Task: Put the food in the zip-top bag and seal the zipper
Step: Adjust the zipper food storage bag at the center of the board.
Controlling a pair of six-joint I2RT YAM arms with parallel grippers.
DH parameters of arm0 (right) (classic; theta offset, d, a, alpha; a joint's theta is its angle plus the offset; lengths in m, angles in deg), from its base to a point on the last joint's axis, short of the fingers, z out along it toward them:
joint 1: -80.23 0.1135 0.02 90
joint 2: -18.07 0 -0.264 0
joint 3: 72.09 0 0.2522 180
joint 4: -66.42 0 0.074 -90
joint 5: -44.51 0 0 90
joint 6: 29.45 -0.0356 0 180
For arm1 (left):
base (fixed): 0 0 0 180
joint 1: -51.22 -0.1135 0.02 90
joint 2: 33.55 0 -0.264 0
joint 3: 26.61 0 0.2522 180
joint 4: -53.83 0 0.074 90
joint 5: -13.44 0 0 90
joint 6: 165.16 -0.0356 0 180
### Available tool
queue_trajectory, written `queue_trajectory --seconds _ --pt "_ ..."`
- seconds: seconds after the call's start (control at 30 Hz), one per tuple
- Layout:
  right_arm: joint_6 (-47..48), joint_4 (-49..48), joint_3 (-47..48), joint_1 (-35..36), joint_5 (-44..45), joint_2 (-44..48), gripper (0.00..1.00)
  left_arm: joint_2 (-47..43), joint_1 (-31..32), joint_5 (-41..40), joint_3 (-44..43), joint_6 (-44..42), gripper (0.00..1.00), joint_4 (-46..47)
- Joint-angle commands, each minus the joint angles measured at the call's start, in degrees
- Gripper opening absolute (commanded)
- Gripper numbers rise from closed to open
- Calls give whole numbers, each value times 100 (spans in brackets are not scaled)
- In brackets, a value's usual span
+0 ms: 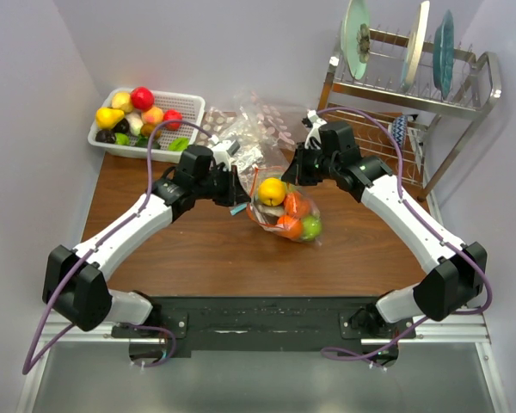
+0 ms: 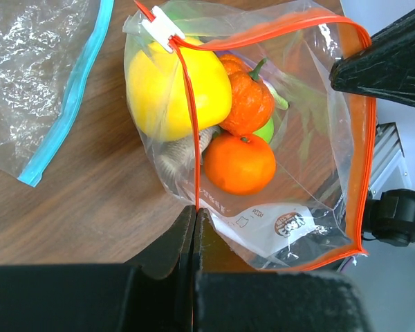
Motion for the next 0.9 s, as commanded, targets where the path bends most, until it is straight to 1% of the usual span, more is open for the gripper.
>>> queue_trajectory --seconds 0.0,0.13,0.27,0.33,0.4,0.53,0.63,0.7,0.73,0.77,0.83,0.87 --pt "29 -66 23 -32 -184 230 0 -48 37 -57 -236 42 0 215" --pt "21 -48 49 -41 -316 274 0 -65 37 -119 -455 -63 0 -13" --pt "-146 -241 32 -32 -982 230 0 -30 2 -268 -999 -239 0 -364" --pt "-278 -347 40 -41 -1168 213 0 31 -86 -146 -1193 -274 0 -479" --pt "-357 -382 93 -41 -1282 239 0 110 -139 153 -1474 -257 0 -488" --pt "-463 -391 435 -32 -1458 230 0 347 -183 469 -2071 -231 0 -593" --pt "-560 -444 532 -32 -1660 195 0 523 -183 759 -2091 -81 0 -419" --pt "-551 -444 515 -32 -1661 186 0 532 -183 996 -1898 164 0 -25" --pt "-534 -409 445 -41 -1661 169 0 506 -183 1067 -1653 235 0 117" --pt "-499 -374 419 -41 -1652 160 7 489 -183 1111 -1555 288 0 214" --pt "-358 -233 313 -32 -1600 125 13 445 -183 1068 -1388 315 0 294" --pt "-262 -198 278 -32 -1556 125 18 444 -183 1024 -1379 288 0 268"
